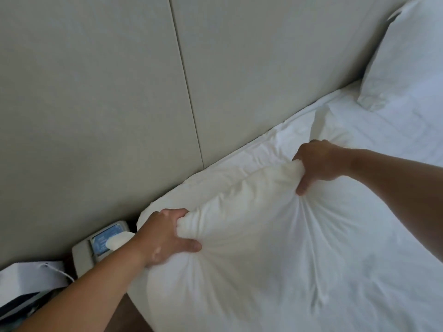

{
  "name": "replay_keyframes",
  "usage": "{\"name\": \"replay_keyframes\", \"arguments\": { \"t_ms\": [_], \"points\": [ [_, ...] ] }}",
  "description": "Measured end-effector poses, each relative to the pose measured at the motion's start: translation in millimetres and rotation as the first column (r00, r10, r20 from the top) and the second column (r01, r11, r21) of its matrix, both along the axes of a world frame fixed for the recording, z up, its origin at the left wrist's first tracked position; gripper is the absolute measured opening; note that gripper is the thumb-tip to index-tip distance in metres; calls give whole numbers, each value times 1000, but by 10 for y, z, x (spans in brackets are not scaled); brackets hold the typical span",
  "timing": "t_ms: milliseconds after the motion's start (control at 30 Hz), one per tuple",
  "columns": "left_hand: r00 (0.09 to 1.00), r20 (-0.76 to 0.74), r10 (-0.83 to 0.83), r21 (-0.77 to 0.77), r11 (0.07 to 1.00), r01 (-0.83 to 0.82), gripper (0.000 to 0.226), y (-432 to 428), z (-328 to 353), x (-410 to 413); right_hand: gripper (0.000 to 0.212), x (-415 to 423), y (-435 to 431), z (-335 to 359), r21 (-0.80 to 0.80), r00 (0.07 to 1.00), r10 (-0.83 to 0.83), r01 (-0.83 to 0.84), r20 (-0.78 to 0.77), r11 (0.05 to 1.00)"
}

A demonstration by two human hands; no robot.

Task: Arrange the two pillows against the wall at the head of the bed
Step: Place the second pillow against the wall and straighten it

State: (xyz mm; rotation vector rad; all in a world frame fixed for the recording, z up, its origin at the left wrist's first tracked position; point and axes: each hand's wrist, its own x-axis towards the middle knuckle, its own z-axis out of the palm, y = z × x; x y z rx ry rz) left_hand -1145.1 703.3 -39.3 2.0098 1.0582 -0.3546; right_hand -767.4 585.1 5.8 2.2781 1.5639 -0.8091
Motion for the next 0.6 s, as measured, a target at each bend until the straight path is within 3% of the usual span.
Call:
{"name": "replay_keyframes", "arguments": {
  "t_ms": [167,400,500,600],
  "points": [
    [999,33,15,166,986,-20,75,303,572,144,55,50,246,473,159,998,-43,34,54,987],
    [997,73,-15,445,895,-19,64,740,1036,421,53,179,720,755,339,985,-80,25,150,940],
    [997,78,-27,547,837,-20,73,951,1033,444,42,210,869,737,391,981,-98,25,169,920],
    [999,27,-17,590,808,-2,70,1151,932,407,50,191,954,533,435,975,-128,36,183,900]
  ]
}}
